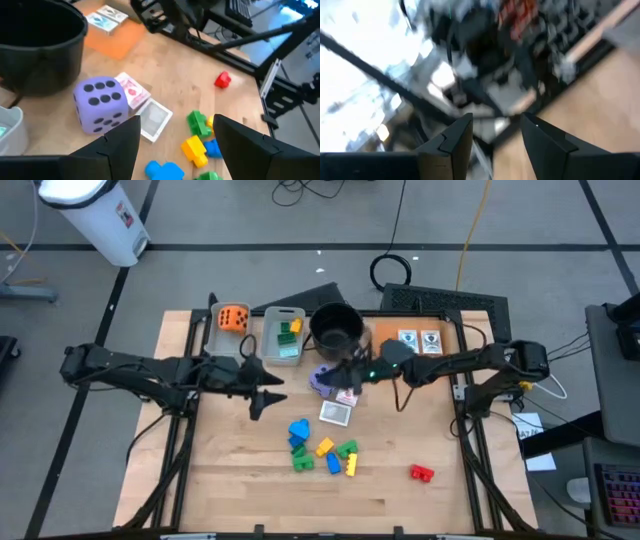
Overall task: Pick & Place Toys
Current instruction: Put the red game piece into the right gray bin
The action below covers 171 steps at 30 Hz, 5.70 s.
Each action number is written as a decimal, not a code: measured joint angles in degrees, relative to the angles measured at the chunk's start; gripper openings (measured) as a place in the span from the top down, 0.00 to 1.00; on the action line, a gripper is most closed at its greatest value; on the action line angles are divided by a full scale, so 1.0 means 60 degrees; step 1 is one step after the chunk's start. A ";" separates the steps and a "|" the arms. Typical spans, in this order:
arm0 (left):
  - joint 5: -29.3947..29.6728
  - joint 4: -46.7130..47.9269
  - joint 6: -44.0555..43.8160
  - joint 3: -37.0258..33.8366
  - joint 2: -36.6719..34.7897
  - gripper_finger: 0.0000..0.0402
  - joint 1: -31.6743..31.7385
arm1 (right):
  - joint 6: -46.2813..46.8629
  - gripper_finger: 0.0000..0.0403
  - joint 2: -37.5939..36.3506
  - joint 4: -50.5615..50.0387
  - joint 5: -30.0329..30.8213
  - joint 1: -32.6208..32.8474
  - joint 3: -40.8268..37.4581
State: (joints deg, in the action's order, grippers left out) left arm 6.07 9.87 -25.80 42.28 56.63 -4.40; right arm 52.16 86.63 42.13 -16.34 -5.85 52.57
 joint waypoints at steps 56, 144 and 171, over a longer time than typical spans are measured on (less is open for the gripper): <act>0.2761 -0.5415 -0.5059 0.0430 0.4257 0.36 -0.3575 | 0.2944 0.67 -0.1508 -1.2435 0.2671 0.8910 -0.1689; 0.4534 -0.0632 0.0068 0.5379 0.5317 0.36 -0.2080 | -0.0084 0.83 -0.2557 0.0200 0.4623 0.1690 -0.1867; 0.1744 -0.1159 -0.0002 0.5373 0.5387 0.36 -0.0604 | -0.0131 0.83 -0.2565 0.0296 0.3777 0.1657 -0.1867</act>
State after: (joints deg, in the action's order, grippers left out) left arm 16.53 2.91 -25.82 74.52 88.95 -8.02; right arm 51.37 71.24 43.90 6.32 4.10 41.36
